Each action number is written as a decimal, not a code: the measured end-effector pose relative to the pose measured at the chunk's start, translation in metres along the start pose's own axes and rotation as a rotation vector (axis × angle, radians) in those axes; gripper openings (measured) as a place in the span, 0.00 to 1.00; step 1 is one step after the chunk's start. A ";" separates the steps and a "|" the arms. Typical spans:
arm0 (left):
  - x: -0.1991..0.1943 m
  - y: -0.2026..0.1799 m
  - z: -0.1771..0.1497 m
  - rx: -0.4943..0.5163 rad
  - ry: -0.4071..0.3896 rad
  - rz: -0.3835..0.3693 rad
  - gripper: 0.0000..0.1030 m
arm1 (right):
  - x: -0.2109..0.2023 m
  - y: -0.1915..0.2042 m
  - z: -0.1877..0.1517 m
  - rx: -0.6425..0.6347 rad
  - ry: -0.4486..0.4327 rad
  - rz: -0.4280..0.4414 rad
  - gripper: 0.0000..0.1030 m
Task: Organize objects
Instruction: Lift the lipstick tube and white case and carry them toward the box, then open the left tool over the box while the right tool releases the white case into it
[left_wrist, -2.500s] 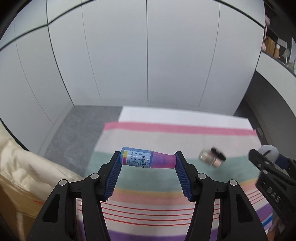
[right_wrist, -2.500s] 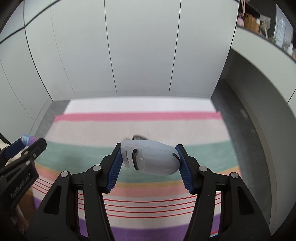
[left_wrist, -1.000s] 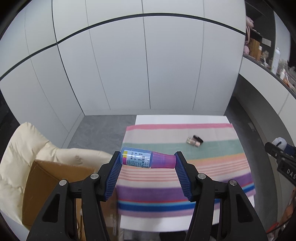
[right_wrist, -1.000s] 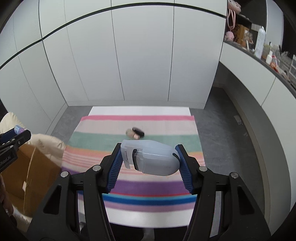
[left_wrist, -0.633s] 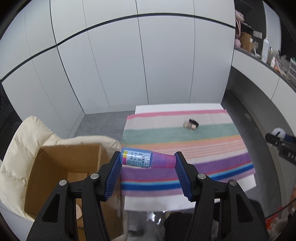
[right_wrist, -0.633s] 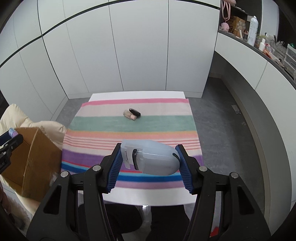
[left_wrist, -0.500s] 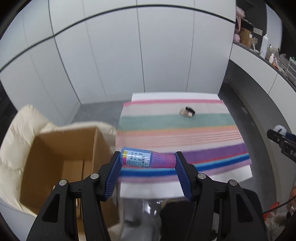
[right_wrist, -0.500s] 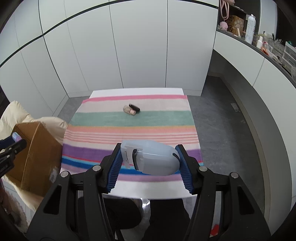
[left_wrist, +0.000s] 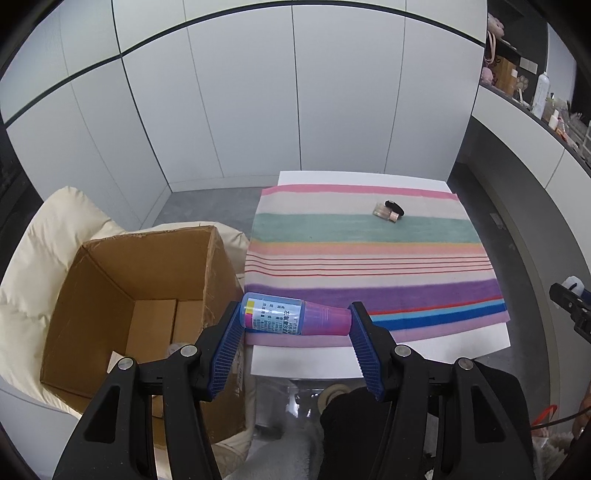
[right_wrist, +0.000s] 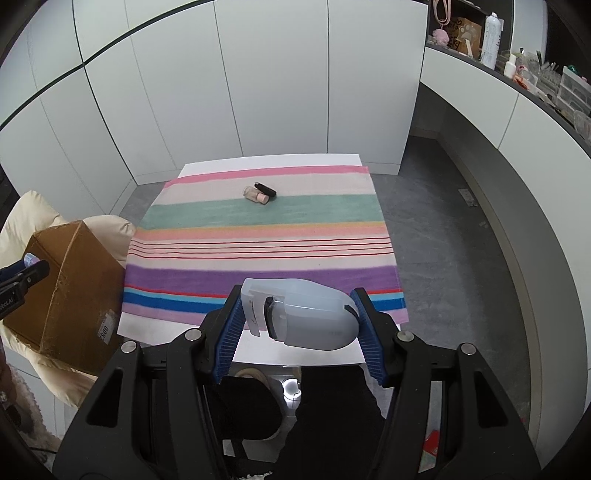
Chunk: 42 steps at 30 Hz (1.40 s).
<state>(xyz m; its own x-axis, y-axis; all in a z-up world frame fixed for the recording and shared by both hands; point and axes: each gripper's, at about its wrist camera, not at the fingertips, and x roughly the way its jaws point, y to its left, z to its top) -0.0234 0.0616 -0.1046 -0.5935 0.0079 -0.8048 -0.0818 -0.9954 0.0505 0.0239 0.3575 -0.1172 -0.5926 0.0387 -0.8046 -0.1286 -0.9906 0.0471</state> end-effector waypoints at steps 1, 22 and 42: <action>0.000 0.001 0.000 0.000 0.000 0.001 0.57 | 0.001 0.002 0.001 -0.002 0.002 0.003 0.58; -0.015 0.107 -0.043 -0.166 0.032 0.154 0.57 | 0.018 0.134 0.002 -0.215 0.019 0.161 0.58; -0.039 0.257 -0.121 -0.424 0.093 0.308 0.57 | 0.025 0.367 -0.041 -0.591 0.078 0.416 0.58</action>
<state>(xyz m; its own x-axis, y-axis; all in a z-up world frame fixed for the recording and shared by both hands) 0.0755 -0.2059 -0.1317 -0.4641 -0.2801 -0.8403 0.4270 -0.9019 0.0648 -0.0053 -0.0109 -0.1445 -0.4376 -0.3443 -0.8306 0.5596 -0.8274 0.0482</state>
